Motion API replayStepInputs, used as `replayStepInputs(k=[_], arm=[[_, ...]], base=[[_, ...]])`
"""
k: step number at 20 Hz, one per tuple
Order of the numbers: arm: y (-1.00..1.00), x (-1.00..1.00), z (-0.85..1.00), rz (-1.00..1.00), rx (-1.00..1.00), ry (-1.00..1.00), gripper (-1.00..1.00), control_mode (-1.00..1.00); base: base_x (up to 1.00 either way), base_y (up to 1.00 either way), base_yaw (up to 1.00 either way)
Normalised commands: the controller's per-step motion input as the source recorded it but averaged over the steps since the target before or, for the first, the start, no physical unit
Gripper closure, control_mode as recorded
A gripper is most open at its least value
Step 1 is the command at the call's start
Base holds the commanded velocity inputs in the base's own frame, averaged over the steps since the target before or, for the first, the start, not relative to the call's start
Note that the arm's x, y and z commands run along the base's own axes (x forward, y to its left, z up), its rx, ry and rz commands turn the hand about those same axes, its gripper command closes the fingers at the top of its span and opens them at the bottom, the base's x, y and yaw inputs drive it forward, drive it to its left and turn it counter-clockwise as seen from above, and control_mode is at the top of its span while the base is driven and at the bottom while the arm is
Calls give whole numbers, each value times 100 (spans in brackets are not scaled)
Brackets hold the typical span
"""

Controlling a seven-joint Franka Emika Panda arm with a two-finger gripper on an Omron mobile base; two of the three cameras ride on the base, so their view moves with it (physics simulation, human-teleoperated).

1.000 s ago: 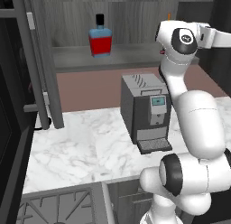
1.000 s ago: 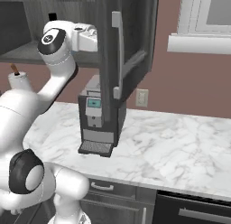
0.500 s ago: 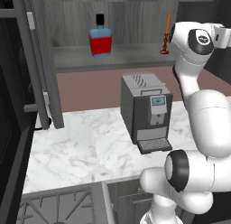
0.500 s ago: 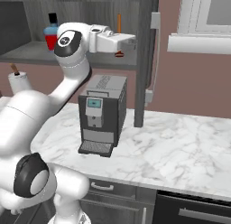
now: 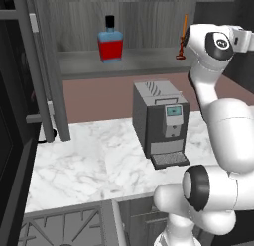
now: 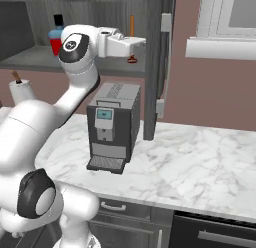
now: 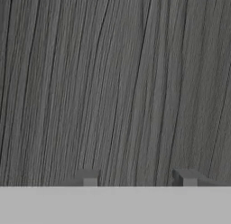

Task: Get the candle and the liquor from the cabinet and move them to the dining counter.

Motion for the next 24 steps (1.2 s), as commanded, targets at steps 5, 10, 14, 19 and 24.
replayStepInputs(k=[5, 10, 14, 19, 24], arm=[[15, -4, 0, 17, 0, 0, -100, -100], [41, -12, 1, 25, 2, 3, -100, -100], [42, -18, 0, 30, 4, 4, -100, -100], [47, -6, 2, 33, 5, 8, -100, -100], [46, -9, 5, 33, 4, 12, -100, -100]], base=[[0, 0, 0], [0, 0, 0], [0, 0, 0], [0, 0, 0], [0, 0, 0]])
